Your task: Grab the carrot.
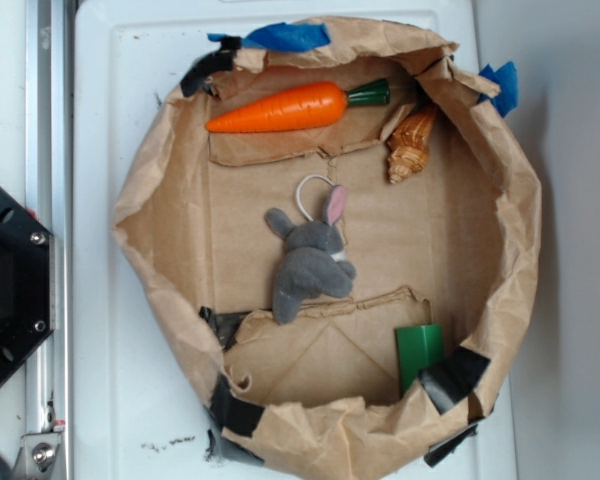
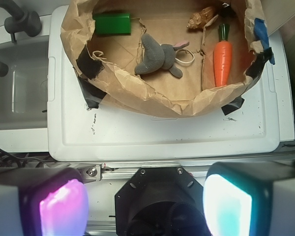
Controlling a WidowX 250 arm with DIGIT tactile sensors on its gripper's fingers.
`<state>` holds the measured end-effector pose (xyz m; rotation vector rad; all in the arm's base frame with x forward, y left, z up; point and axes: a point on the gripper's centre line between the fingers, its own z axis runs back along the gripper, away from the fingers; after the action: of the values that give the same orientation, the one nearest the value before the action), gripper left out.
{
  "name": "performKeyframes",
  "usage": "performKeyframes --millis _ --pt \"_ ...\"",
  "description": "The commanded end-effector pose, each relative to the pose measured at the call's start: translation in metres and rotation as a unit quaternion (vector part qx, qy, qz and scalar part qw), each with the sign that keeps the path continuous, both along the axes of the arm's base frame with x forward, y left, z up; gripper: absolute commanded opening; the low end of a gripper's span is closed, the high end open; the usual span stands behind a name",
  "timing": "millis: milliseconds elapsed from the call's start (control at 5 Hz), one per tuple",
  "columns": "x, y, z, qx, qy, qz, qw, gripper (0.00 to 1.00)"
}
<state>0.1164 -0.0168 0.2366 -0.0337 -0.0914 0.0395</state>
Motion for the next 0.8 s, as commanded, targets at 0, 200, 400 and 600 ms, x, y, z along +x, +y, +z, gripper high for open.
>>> performKeyframes --millis 0,200,400,600 --pt "0.000 0.000 0.000 0.000 0.000 0.000 1.000 1.00" --pt "0.030 0.011 0.012 0.014 -0.026 0.010 0.999 1.00" --pt "0.046 0.019 0.004 0.028 -0.028 0.010 0.999 1.00" --pt "0.072 0.031 -0.026 0.043 -0.017 -0.008 0.999 1.00"
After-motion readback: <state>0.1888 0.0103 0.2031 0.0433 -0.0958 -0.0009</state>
